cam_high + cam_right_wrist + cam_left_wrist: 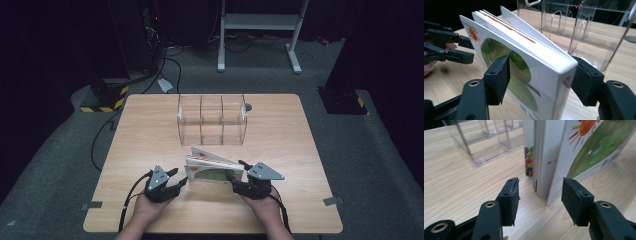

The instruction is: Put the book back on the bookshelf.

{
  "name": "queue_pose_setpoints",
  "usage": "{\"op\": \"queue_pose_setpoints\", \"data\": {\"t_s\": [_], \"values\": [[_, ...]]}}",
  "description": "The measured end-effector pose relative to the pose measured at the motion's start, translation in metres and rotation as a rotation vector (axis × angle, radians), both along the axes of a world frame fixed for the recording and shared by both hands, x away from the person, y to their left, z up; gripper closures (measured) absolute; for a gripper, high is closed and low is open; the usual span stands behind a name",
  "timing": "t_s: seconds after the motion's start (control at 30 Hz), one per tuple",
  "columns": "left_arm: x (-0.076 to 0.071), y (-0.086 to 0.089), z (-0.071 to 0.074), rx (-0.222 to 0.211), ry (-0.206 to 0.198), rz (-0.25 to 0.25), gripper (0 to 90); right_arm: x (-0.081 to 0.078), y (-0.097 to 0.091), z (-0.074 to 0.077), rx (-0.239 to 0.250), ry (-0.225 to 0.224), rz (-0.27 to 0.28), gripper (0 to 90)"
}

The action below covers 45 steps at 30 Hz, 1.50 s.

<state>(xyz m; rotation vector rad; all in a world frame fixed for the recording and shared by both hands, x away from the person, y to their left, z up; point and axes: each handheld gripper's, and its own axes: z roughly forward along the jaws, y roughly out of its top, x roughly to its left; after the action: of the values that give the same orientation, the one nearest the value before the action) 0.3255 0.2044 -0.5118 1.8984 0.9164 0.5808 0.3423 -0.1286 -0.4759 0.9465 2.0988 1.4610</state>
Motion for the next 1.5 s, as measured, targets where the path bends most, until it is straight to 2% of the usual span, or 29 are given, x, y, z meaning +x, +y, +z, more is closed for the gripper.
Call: {"op": "queue_pose_setpoints", "data": {"t_s": [0.07, 0.17, 0.23, 0.33, 0.47, 0.6, 0.67, 0.73, 0.87, 0.93, 0.97, 1.1, 1.17, 1.23, 1.4, 1.5], "values": [[-0.002, 0.008, -0.001, 0.005, 0.003, 0.03, 45.6, 0.004, 0.003, 0.0, 0.004, -0.003, 0.025, 38.6], [-0.002, 0.013, -0.001, 0.002, 0.009, 0.049, 45.1, 0.006, 0.006, 0.0, -0.003, -0.004, 0.034, 38.5], [-0.003, 0.02, -0.001, 0.008, 0.012, 0.082, 44.7, 0.011, 0.006, -0.001, 0.017, 0.018, 0.041, 39.7], [-0.002, 0.025, -0.001, 0.018, 0.018, 0.104, 44.1, 0.012, 0.006, -0.002, 0.022, 0.025, 0.043, 42.7], [0.001, 0.034, -0.001, 0.033, 0.061, 0.152, 43.1, 0.013, 0.006, -0.002, 0.025, 0.015, 0.044, 47.3], [0.005, 0.045, -0.001, 0.06, 0.075, 0.217, 41.5, 0.013, 0.005, -0.002, 0.033, 0.021, 0.063, 53.6], [0.006, 0.048, -0.001, 0.068, 0.082, 0.223, 41.4, 0.012, 0.006, -0.002, 0.033, 0.018, 0.071, 54.8], [0.009, 0.052, 0.0, 0.06, 0.116, 0.226, 42.5, 0.011, 0.006, -0.002, 0.019, 0.005, 0.076, 57.0], [0.011, 0.058, 0.003, 0.066, 0.111, 0.24, 43.0, 0.007, 0.007, -0.002, 0.009, -0.01, 0.091, 62.5], [0.012, 0.061, 0.003, 0.068, 0.115, 0.259, 41.1, 0.005, 0.009, -0.002, -0.007, -0.026, 0.097, 67.4], [0.014, 0.063, 0.002, 0.066, 0.13, 0.274, 40.7, 0.002, 0.011, -0.002, -0.019, -0.043, 0.103, 73.2], [0.018, 0.065, -0.001, 0.066, 0.155, 0.289, 39.0, 0.0, 0.013, -0.001, -0.033, -0.051, 0.098, 74.2], [0.021, 0.064, -0.005, 0.079, 0.175, 0.292, 36.8, -0.002, 0.013, -0.001, -0.035, -0.054, 0.093, 74.3], [0.024, 0.06, -0.009, 0.092, 0.187, 0.285, 35.2, -0.003, 0.013, -0.001, -0.037, -0.054, 0.094, 74.3], [0.028, 0.058, -0.014, 0.086, 0.197, 0.254, 33.2, -0.005, 0.011, -0.001, -0.034, -0.049, 0.094, 74.4], [0.032, 0.056, -0.015, 0.117, 0.21, 0.259, 30.6, -0.007, 0.008, -0.001, -0.029, -0.045, 0.088, 74.4]]}}
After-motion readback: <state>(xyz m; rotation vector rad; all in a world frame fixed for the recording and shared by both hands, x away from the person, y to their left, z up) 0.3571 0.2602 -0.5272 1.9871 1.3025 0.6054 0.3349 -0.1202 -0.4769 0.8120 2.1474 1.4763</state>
